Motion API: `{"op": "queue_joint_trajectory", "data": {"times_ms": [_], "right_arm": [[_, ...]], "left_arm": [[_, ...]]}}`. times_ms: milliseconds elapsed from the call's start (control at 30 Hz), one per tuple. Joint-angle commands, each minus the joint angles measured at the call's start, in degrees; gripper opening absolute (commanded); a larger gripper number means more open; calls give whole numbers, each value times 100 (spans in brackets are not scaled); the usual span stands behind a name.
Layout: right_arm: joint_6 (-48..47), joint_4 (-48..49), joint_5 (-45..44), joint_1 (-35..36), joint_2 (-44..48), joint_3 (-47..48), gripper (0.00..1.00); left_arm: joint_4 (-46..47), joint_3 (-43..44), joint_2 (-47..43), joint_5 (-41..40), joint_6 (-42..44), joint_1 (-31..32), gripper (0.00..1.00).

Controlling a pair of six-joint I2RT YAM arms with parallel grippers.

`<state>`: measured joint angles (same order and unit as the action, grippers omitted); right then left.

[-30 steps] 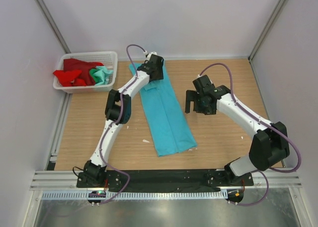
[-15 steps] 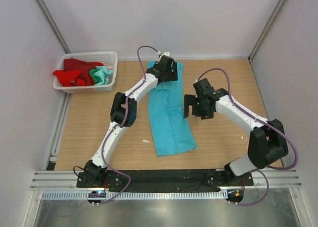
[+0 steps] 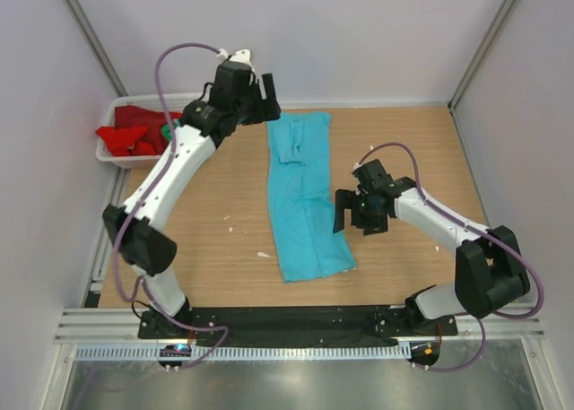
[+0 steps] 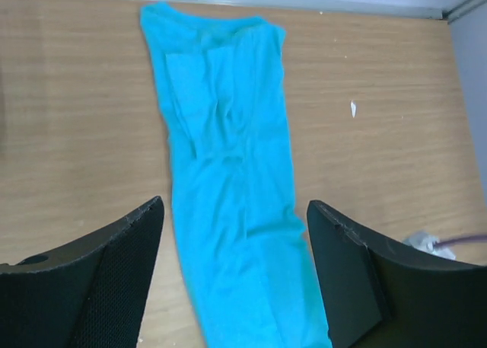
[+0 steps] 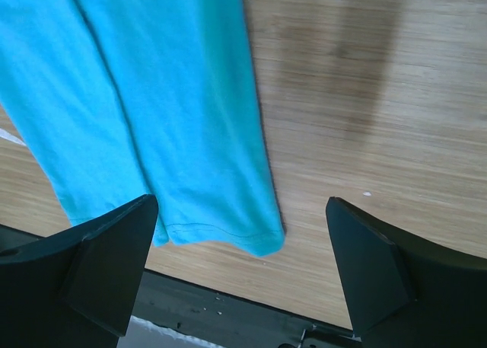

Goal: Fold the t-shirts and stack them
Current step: Fold the tshirt

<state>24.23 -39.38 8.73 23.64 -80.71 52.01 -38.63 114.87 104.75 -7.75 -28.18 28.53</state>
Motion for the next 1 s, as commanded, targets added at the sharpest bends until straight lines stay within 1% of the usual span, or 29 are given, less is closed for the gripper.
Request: {"op": "queue_joint_trajectory", "data": {"times_ms": [0, 67, 100, 133, 200, 233, 300, 333, 433, 500, 567, 667, 767, 833, 867, 900, 967], "right_arm": [[134, 151, -178, 525, -172, 501, 100], [274, 132, -554, 825, -348, 626, 99], [310, 167, -713, 1009, -488, 661, 98], [345, 167, -845, 1316, -586, 766, 94], [486, 141, -1240, 1599, -918, 924, 89], [556, 141, -1312, 1687, -1034, 969, 85], [635, 132, -1409, 1881, -1262, 1030, 82], [644, 141, -1514, 1942, -1437, 1074, 81], [636, 149, -1751, 2145, -1763, 1162, 81], [636, 97, -1901, 2285, -1930, 1250, 80], [741, 18, -2111, 2391, -2202, 1312, 79], [1057, -9, -2148, 2628, -2501, 1356, 79], [1583, -18, -1728, 3005, -2652, 1487, 79], [1856, 26, -1603, 3303, -2722, 1654, 80], [2205, 26, -1542, 3366, -2740, 1707, 81], [2366, 61, -1358, 3393, -2714, 1751, 82], [2760, 70, -1400, 3419, -2600, 1743, 83]], "left_arm": [[-804, -2160, -1102, 343, -248, 73, 77], [-690, -3097, -1709, 484, -616, 82, 74], [-663, -3494, -2321, 563, -731, 91, 74], [-663, -4211, -2588, 590, -837, 108, 74], [-663, -4752, -3369, 617, -1127, 108, 74], [-672, -5190, -3617, 678, -1197, 108, 74], [-733, -5482, -3987, 678, -1285, 108, 75], [-794, -5571, -4293, 652, -1312, 108, 75], [-961, -5791, -4673, 730, -1383, 108, 76], [-979, -5871, -4779, 748, -1409, 108, 75], [-1058, -5914, -4919, 1020, -1400, 109, 76], [-1243, -5923, -5086, 1065, -1251, 108, 77], [-1498, -5897, -5201, 1152, -1111, 108, 78], [-1647, -5888, -5263, 1311, -1058, 108, 78], [-1674, -5906, -5315, 1328, -1040, 108, 79], [-1700, -5923, -5420, 1372, -1031, 108, 81], [-1735, -6081, -5474, 1469, -1049, 100, 82]]}}
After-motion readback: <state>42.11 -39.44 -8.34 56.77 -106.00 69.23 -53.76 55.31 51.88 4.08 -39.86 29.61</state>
